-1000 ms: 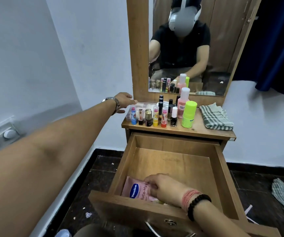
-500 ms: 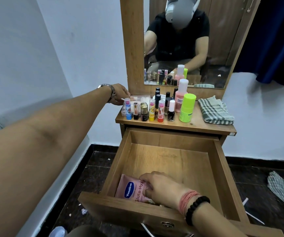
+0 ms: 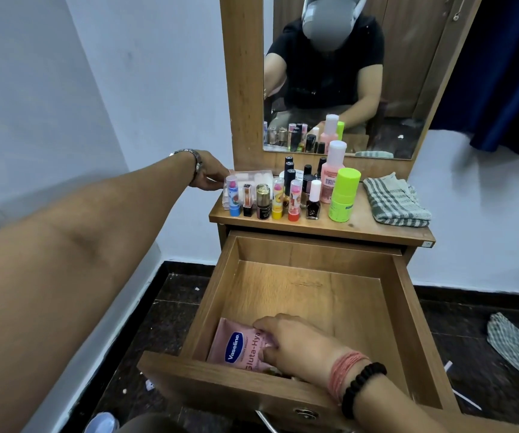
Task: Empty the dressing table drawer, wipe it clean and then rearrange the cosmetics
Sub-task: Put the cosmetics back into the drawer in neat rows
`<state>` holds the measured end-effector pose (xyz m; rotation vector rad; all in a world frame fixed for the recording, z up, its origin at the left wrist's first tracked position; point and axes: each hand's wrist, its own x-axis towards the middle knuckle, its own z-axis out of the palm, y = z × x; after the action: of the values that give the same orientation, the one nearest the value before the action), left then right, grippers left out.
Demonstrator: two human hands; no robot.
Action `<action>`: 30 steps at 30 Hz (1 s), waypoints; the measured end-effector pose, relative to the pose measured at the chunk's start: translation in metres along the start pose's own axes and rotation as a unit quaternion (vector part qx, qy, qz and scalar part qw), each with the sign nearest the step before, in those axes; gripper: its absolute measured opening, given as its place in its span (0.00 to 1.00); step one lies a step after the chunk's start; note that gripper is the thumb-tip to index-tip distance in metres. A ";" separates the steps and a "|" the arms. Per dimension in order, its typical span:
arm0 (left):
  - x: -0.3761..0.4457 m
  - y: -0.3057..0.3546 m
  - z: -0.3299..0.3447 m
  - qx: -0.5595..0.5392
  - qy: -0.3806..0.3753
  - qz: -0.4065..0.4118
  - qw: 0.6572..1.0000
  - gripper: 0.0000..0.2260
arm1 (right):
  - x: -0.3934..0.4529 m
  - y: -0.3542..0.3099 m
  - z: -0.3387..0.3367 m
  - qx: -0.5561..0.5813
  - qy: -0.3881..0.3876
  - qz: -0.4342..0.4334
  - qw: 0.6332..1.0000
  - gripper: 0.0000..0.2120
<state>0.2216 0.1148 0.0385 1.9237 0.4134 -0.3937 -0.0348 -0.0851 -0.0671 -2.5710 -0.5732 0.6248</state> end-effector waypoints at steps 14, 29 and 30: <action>0.001 -0.020 -0.017 -0.148 0.019 -0.014 0.989 0.05 | -0.001 0.001 0.000 -0.006 0.003 -0.004 1.000 0.17; -0.031 -0.060 -0.093 -0.228 0.116 0.039 0.966 0.09 | 0.008 0.005 0.007 0.007 0.001 0.021 1.000 0.17; -0.039 -0.063 -0.100 -0.225 0.117 0.043 0.966 0.08 | 0.008 0.005 0.007 0.009 0.003 0.022 1.000 0.16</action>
<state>0.1664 0.2265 0.0423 1.5379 0.5214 -0.0058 -0.0303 -0.0828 -0.0778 -2.5752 -0.5073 0.6333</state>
